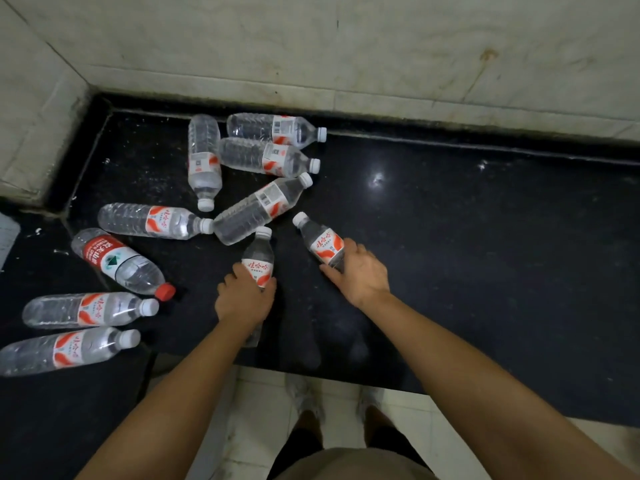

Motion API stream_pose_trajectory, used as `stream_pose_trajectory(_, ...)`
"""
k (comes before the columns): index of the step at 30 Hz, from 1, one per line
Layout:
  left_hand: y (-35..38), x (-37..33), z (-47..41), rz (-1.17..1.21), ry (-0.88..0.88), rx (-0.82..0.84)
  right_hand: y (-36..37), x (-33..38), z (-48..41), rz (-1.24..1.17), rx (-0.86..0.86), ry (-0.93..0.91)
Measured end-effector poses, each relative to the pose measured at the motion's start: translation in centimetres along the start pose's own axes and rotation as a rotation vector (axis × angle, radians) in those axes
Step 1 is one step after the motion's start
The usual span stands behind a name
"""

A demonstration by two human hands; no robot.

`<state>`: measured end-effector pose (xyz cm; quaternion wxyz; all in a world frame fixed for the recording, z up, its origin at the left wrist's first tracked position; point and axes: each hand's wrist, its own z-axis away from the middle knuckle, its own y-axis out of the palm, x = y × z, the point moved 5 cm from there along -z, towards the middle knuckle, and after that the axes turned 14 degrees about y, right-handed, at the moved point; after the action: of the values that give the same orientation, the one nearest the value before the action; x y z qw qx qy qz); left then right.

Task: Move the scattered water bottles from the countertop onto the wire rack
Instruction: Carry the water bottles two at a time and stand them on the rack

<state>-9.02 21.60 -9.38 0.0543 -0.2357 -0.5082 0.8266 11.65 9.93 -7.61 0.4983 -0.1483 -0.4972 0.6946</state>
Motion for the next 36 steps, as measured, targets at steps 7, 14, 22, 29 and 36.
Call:
stream_pose_trajectory(7, -4.0, -3.9, 0.6, 0.152, 0.11, -0.142, -6.1, -3.1, 0.9, -0.126, -0.014, 0.032)
stream_pose_trajectory(14, -15.8, -13.3, 1.5, 0.431, 0.343, -0.382, -17.6, -3.7, 2.3, -0.928, -0.055, 0.244)
stream_pose_trajectory(22, -26.6, -20.6, 5.8, 0.58, 0.632, -0.578, -29.0, -1.8, 8.2, -1.336, -0.015, -0.059)
stream_pose_trajectory(29, -21.7, -24.0, 8.3, 0.862, 0.777, -0.426, -26.8, -8.4, 14.1, -1.279, -0.222, 0.018)
stream_pose_trajectory(36, -15.8, -30.9, 13.8, 0.838, 0.955, -0.185, -25.2, -17.5, 21.6, -1.045, -0.507, 0.239)
